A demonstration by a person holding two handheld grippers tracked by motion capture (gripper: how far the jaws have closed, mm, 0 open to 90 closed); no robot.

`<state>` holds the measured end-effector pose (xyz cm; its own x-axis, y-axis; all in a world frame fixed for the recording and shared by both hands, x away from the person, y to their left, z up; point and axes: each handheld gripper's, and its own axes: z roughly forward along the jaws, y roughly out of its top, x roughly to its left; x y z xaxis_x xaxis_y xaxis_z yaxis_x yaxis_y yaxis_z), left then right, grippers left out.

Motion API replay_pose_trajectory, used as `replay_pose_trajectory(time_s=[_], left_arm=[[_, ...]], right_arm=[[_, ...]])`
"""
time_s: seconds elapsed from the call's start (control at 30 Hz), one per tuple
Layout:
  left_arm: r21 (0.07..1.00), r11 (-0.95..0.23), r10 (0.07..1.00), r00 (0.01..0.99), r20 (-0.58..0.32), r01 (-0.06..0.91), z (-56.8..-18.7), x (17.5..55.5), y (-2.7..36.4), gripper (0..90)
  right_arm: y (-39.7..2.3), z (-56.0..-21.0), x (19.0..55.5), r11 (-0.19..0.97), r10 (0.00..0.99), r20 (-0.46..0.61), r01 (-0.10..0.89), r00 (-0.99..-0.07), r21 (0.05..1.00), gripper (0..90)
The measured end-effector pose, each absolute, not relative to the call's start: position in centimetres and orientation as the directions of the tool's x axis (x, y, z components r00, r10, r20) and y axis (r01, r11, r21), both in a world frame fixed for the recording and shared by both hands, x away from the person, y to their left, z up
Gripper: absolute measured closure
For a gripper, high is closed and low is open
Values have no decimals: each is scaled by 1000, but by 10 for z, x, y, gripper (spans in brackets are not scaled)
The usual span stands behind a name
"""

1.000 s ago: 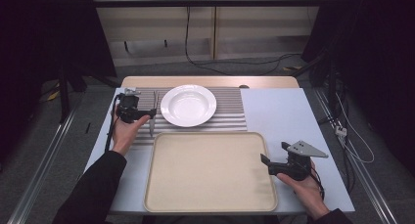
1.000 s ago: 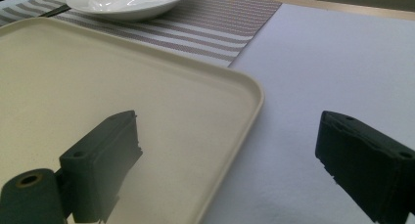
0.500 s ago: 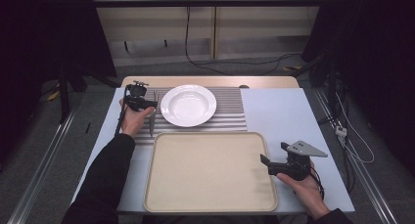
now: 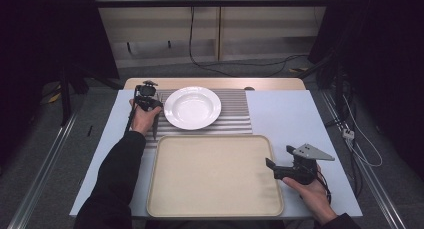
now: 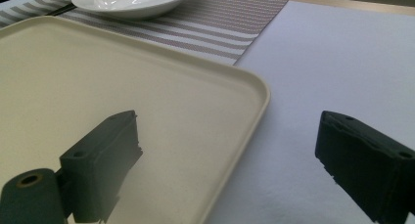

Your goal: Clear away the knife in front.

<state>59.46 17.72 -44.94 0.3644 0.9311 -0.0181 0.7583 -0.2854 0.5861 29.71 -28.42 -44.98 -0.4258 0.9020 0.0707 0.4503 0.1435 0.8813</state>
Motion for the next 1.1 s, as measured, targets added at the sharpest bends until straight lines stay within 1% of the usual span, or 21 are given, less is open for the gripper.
replay_pose_trajectory(time_s=[0.03, 0.07, 0.17, 0.27, 0.37, 0.43, 0.5, 0.67, 0.73, 0.83, 1.1], left_arm=[[582, -277, 933, 359, -27, 765, -449, 595, 177, 724], [580, -270, 934, 354, -34, 768, -449, 595, 176, 749], [569, -273, 935, 354, -35, 776, -448, 596, 176, 752], [551, -274, 932, 360, -51, 788, -446, 597, 178, 775], [534, -299, 925, 377, -42, 791, -445, 596, 178, 797], [532, -314, 919, 392, -38, 786, -445, 596, 179, 797], [531, -307, 921, 387, -44, 790, -445, 596, 179, 797], [531, -333, 919, 394, -2, 779, -445, 594, 175, 794], [528, -322, 923, 384, -8, 786, -444, 595, 174, 798], [514, -337, 918, 396, -5, 789, -443, 596, 174, 799], [519, -336, 917, 399, -10, 786, -443, 594, 175, 801]], right_arm=[[-284, -450, 297, 143, 902, 71, 450, -426, 881, 90], [-284, -450, 297, 143, 902, 71, 452, -425, 881, 90], [-284, -450, 297, 144, 902, 71, 452, -426, 881, 90], [-284, -450, 297, 143, 903, 71, 451, -425, 881, 90], [-284, -450, 296, 144, 902, 70, 450, -426, 882, 90], [-284, -450, 296, 144, 902, 70, 450, -426, 881, 90], [-284, -450, 297, 144, 902, 70, 451, -426, 881, 90], [-284, -450, 297, 145, 903, 69, 450, -425, 881, 90], [-284, -450, 297, 149, 902, 66, 450, -426, 880, 90], [-284, -450, 297, 148, 903, 66, 451, -425, 880, 91], [-284, -450, 297, 147, 903, 67, 452, -424, 880, 91]])
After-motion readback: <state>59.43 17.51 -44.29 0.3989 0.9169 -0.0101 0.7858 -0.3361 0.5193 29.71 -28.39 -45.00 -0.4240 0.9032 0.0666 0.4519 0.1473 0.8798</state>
